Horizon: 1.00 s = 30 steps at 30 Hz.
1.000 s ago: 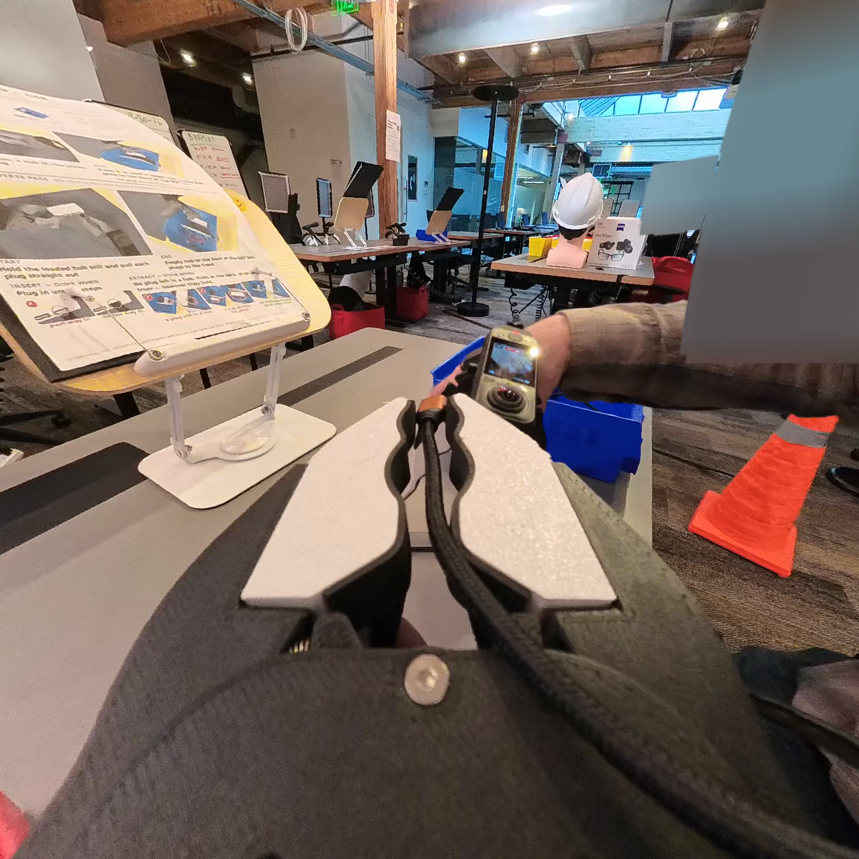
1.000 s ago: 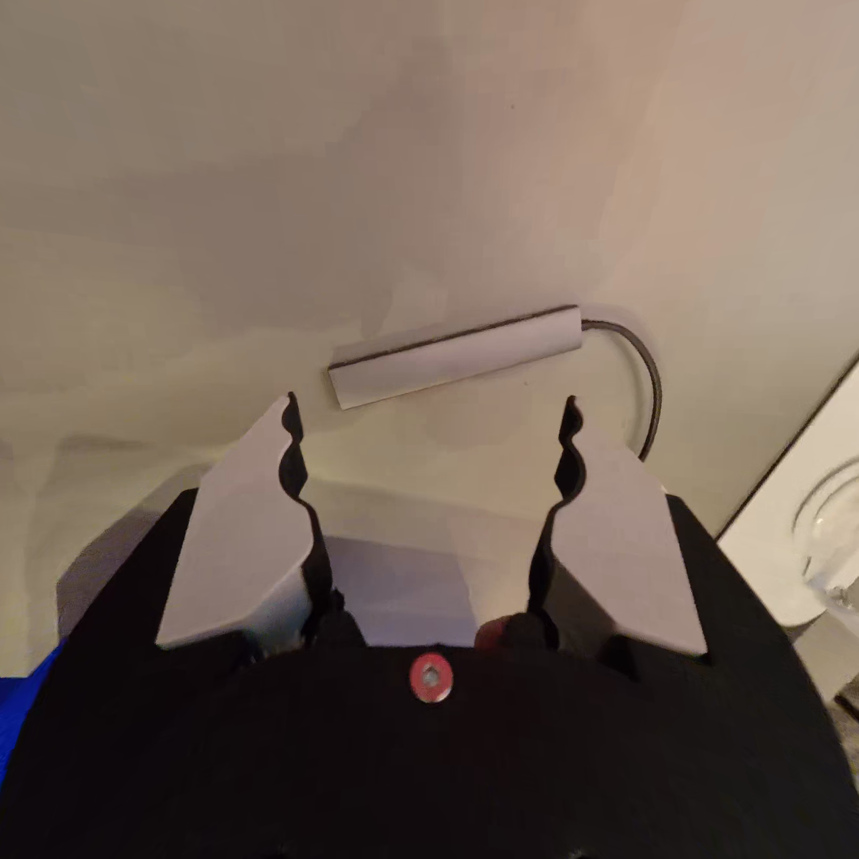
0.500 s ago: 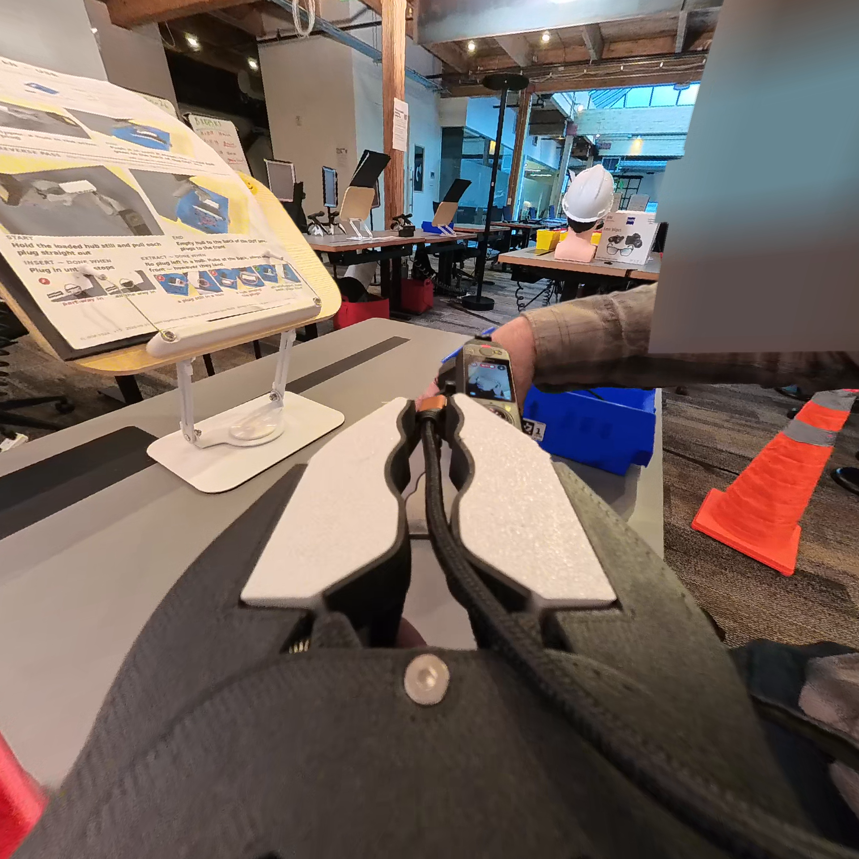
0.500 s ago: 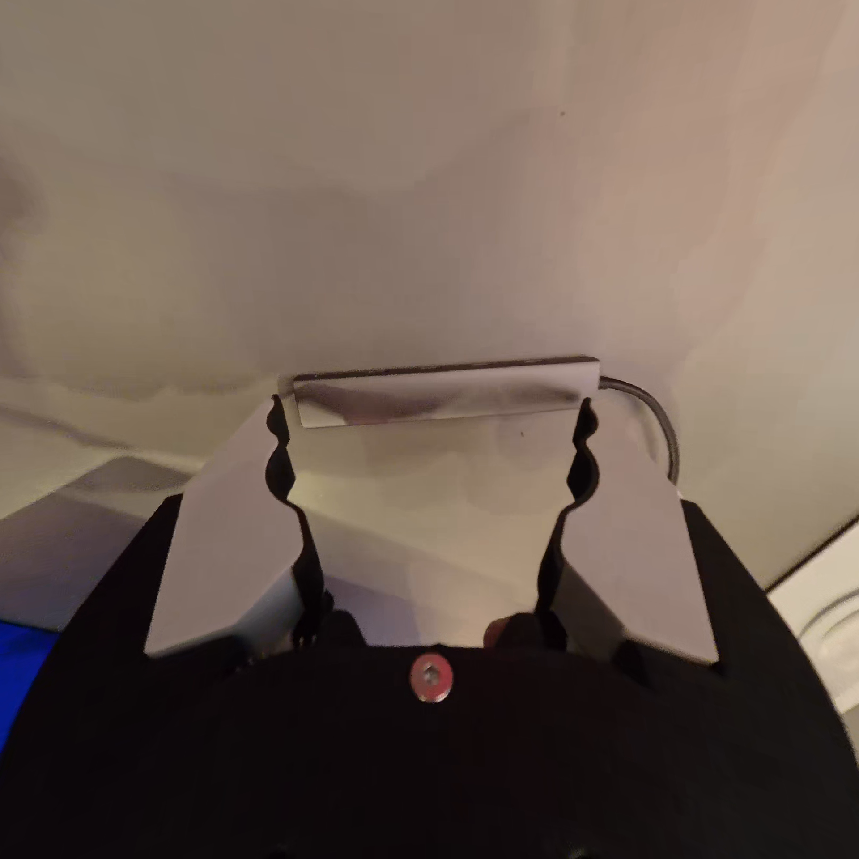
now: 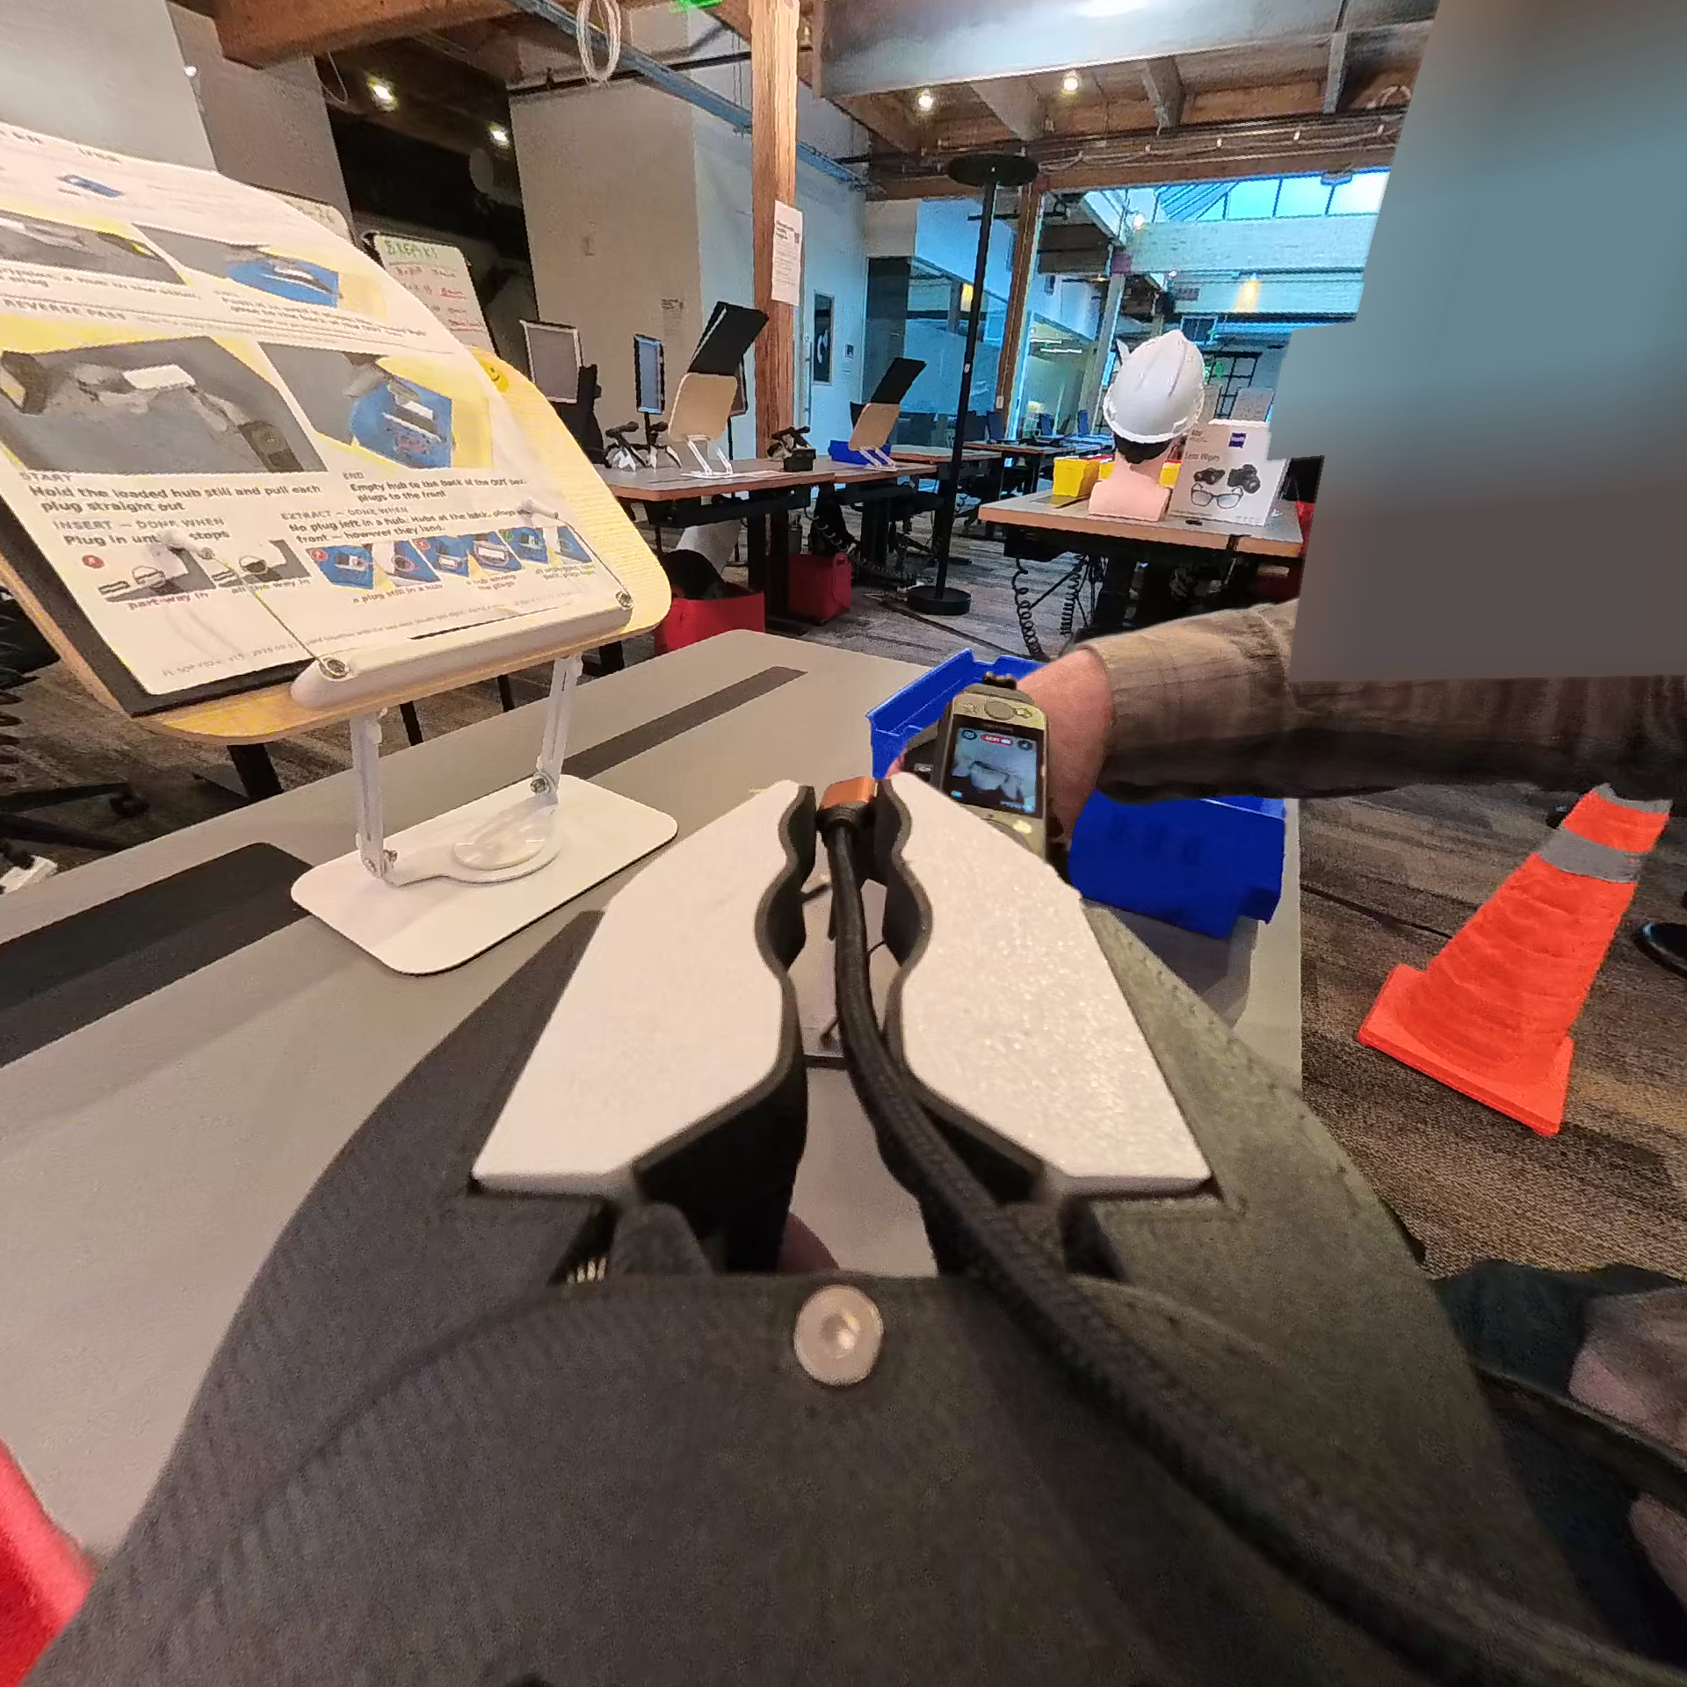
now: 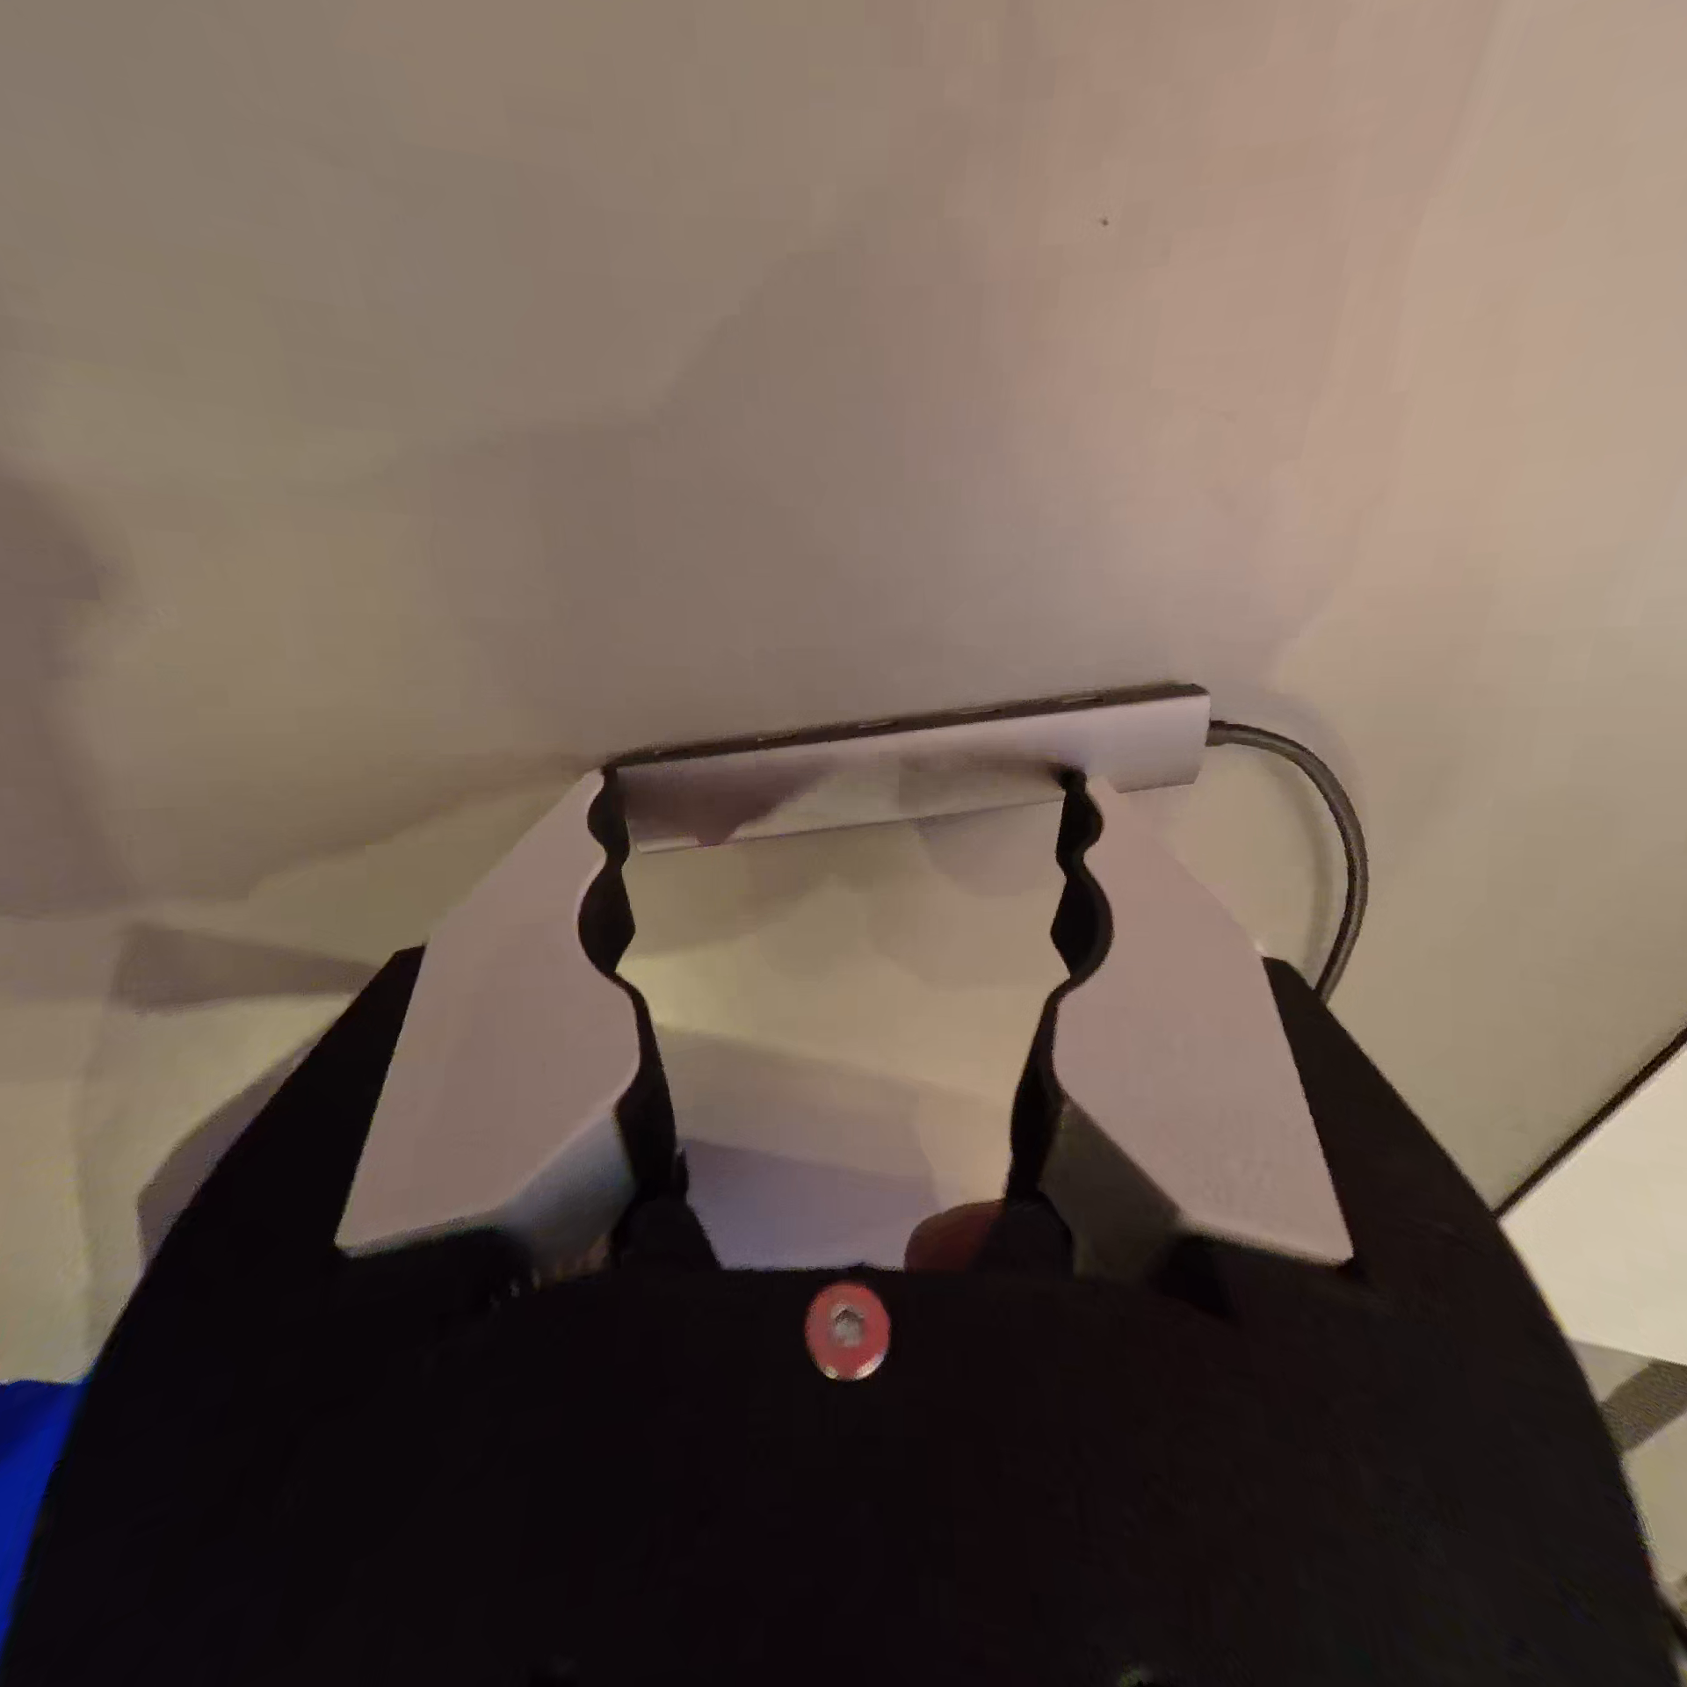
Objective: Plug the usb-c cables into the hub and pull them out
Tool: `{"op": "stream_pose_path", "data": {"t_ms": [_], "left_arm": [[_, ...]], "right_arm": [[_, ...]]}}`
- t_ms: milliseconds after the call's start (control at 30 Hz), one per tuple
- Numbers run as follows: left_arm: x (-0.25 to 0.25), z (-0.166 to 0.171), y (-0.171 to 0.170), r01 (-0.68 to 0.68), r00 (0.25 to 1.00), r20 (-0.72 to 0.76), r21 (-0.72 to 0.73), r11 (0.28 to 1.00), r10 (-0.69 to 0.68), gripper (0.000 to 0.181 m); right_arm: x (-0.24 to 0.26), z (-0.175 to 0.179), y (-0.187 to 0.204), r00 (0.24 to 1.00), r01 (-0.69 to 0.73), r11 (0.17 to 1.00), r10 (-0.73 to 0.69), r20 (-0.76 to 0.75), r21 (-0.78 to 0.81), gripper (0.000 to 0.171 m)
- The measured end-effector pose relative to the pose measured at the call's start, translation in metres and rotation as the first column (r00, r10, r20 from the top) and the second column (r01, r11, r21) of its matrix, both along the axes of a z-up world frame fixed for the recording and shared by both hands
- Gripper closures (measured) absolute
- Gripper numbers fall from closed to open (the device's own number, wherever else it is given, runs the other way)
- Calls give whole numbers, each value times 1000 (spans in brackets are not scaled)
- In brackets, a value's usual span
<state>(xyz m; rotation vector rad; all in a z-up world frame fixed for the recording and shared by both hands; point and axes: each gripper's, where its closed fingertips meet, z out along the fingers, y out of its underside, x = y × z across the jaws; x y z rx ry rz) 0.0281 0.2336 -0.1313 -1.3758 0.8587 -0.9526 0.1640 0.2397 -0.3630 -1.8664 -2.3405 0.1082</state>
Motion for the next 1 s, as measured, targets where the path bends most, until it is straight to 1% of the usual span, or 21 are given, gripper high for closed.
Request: {"op": "stream_pose_path", "data": {"t_ms": [67, 133, 233, 267, 367, 433, 467, 600, 800, 1000], "left_arm": [[1, 0, -1, 3, 1000, 0, 1, 1000, -3, 170], [1, 1, -2, 4, 1000, -1, 5, 1000, -4, 170], [-1, 4, -2, 1, 1000, 3, 10, 1000, -1, 170], [-1, 5, -2, 0, 1000, 3, 12, 1000, 0, 170], [-2, 6, -1, -3, 1000, 5, 14, 1000, 3, 170], [-2, 5, -1, -4, 1000, 5, 13, 1000, 4, 170], [-3, 5, 0, -4, 1000, 4, 13, 1000, 4, 170], [-4, 5, 2, -8, 1000, 7, 9, 1000, 8, 170], [-6, 2, 4, -9, 1000, 7, 2, 1000, 9, 170], [-6, 2, 4, -10, 1000, 8, 2, 1000, 10, 170]], "right_arm": [[-3, 4, -9, 999, 32, 998, -33, -24, -53, 80], [-10, 15, -12, 993, 72, 992, -82, -88, -106, 78], [-13, 29, 2, 984, 95, 991, -107, -145, -90, 65], [-14, 31, 7, 982, 93, 993, -105, -158, -78, 66], [-17, 31, 21, 977, 103, 994, -110, -185, -47, 87], [-20, 31, 33, 970, 132, 991, -135, -204, -27, 105], [-23, 31, 36, 965, 145, 989, -150, -216, -36, 109], [-26, 26, 38, 966, 142, 988, -151, -211, -60, 105], [-28, 13, 38, 947, 210, 966, -238, -214, -149, 100], [-31, 11, 37, 940, 186, 970, -223, -260, -158, 91]]}}
